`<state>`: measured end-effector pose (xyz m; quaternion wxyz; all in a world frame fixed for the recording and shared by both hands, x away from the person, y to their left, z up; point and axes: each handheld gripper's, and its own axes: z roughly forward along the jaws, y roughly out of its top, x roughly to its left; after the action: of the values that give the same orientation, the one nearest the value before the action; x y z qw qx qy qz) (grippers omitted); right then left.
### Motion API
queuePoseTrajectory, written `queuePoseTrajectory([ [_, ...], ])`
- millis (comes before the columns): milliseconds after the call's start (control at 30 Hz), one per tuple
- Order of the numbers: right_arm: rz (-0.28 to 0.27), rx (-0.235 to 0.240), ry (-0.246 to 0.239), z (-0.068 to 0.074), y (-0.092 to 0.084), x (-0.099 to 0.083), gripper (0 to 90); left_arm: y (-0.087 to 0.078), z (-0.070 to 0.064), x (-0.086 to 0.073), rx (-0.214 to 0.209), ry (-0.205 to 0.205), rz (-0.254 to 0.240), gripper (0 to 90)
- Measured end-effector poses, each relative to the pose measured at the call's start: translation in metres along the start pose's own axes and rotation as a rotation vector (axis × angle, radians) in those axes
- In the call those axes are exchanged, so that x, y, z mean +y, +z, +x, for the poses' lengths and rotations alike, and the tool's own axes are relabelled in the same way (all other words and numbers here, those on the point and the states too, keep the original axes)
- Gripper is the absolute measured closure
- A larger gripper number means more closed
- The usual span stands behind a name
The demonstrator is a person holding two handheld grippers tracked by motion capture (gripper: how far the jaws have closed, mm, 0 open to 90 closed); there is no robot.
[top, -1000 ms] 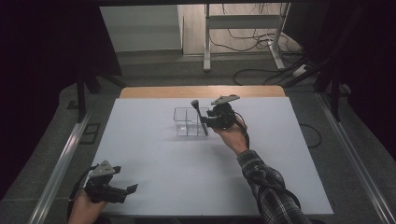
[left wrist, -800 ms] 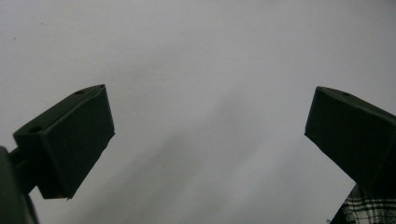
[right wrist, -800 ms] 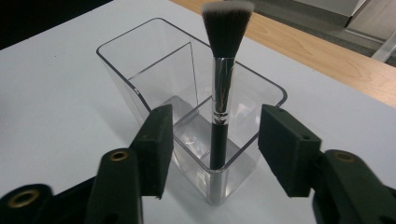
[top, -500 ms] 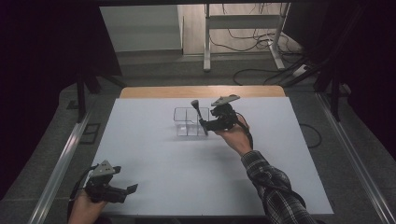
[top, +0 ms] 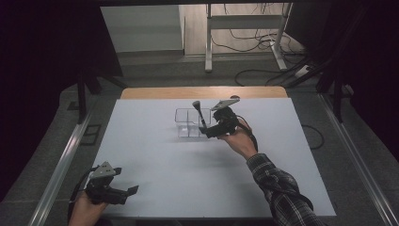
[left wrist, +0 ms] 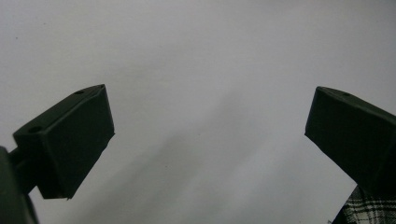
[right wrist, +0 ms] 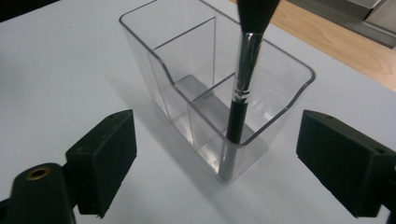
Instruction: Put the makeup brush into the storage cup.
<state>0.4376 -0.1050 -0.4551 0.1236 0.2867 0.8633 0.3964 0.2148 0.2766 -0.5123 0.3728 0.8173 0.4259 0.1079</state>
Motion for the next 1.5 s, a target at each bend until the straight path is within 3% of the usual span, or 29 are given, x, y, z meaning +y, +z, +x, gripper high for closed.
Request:
queuePoseTrajectory([
  [233, 0.027, 0.015, -0.036, 0.005, -0.004, -0.003, 6.7, 0.000, 0.000, 0.000, 0.007, 0.000, 0.004, 1.3],
  [600, 0.064, 0.026, -0.055, 0.007, -0.008, -0.012, 3.7, 0.001, 0.000, 0.000, 0.010, 0.000, 0.007, 1.1],
  [900, 0.066, 0.050, -0.037, 0.007, -0.014, -0.023, 2.4, 0.001, -0.001, 0.000, 0.011, 0.004, 0.012, 1.1],
  [1233, 0.057, 0.089, 0.018, 0.005, -0.015, -0.034, 0.0, 0.001, -0.001, 0.000, 0.013, 0.004, 0.012, 1.1],
  [1500, 0.061, 0.087, 0.008, 0.009, -0.017, -0.039, 0.0, 0.001, -0.001, 0.000, 0.012, 0.007, 0.010, 1.1],
])
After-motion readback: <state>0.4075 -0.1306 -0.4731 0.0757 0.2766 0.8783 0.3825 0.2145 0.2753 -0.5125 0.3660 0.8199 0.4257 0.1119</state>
